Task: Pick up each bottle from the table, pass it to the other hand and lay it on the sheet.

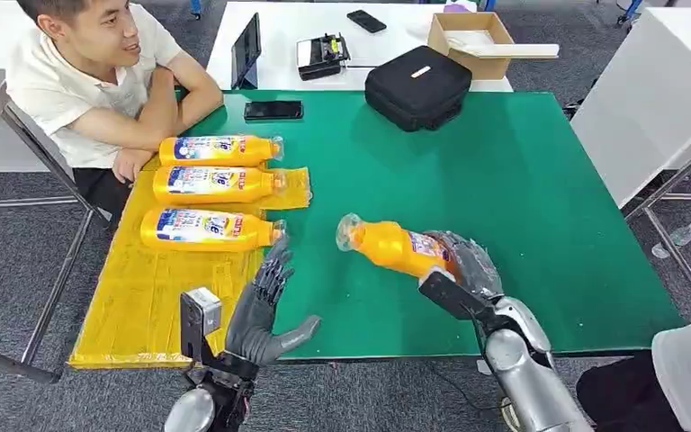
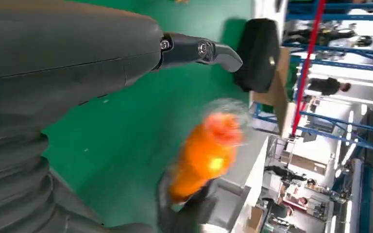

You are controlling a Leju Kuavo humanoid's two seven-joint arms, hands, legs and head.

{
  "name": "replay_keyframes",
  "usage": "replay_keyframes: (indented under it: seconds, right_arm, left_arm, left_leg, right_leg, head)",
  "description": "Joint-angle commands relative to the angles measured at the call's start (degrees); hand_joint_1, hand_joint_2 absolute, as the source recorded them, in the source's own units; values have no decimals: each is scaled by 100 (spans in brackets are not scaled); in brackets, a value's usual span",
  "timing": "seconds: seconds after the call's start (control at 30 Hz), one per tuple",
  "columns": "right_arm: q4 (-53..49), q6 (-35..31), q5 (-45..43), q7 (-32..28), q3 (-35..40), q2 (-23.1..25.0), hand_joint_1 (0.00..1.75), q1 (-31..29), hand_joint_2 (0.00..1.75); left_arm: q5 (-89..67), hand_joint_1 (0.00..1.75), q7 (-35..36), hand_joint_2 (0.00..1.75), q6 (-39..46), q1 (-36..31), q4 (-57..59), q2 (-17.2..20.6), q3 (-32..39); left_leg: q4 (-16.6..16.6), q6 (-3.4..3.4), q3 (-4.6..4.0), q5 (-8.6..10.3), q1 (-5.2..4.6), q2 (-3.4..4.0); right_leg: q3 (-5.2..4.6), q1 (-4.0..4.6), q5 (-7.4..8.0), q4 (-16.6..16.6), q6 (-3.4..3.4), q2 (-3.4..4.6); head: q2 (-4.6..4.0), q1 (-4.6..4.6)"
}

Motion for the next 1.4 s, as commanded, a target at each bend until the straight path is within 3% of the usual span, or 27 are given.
replay_keyframes:
  seconds: [0.03, 0.1, 0.27, 0.5, 1.07, 1.13, 1.17, 1.4]
  right_arm:
    - [408, -69, -188, -232, 216, 515, 175, -623, 175]
    - [25, -132, -277, -211, 183, 727, 175, -442, 175]
    - [-593, -41, -468, -87, 223, 1138, 175, 13, 175]
    - [-404, 108, -592, -223, 604, 1467, 175, -155, 175]
    - [504, 282, -784, -315, 1323, 1585, 175, -783, 175]
    - [611, 279, -786, -322, 1375, 1628, 175, -835, 175]
    - [637, 277, -787, -325, 1392, 1634, 175, -855, 175]
    - [781, 378, -829, -307, 1653, 1615, 175, -928, 175]
  left_arm:
    - [174, 0, -46, 175, 78, 140, 741, -109, -219]
    - [-84, 0, -188, 175, 296, 82, 570, -132, -244]
    - [-578, 0, -239, 175, 446, 24, 63, -269, -40]
    - [-556, 0, -408, 175, 483, -192, 339, -383, 78]
    - [819, 0, -598, 175, 613, -755, 827, -383, -18]
    - [848, 0, -618, 175, 636, -803, 816, -383, -31]
    - [858, 0, -626, 175, 648, -817, 823, -383, -34]
    - [741, 0, -980, 175, 877, -942, 760, -383, -30]
  left_leg:
    - [-5, -2, 13, -7, 2, 23]
    - [-6, -3, 18, -13, 0, 45]
    - [4, -5, -6, -11, 7, 19]
    - [3, -2, -15, -4, 7, 15]
    - [1, -3, -9, -2, 8, 12]
    - [2, -4, 25, -16, 10, 30]
    - [2, -2, -9, -3, 7, 12]
    - [2, -2, -15, 0, 7, 9]
  right_leg:
    - [8, 5, 0, -7, -17, 16]
    - [7, 4, 0, -5, -23, 36]
    - [-12, 11, -7, 6, -23, 9]
    - [-22, 9, -3, 4, -14, 6]
    - [-13, 11, -3, 0, -18, 2]
    - [17, 18, -13, 1, -48, 7]
    - [-14, 10, -3, 1, -17, 2]
    - [-19, 9, -2, 2, -15, 0]
  head:
    - [0, 2]
    - [0, 2]
    - [0, 0]
    - [0, 2]
    - [0, 2]
    - [0, 2]
    - [0, 2]
    - [0, 2]
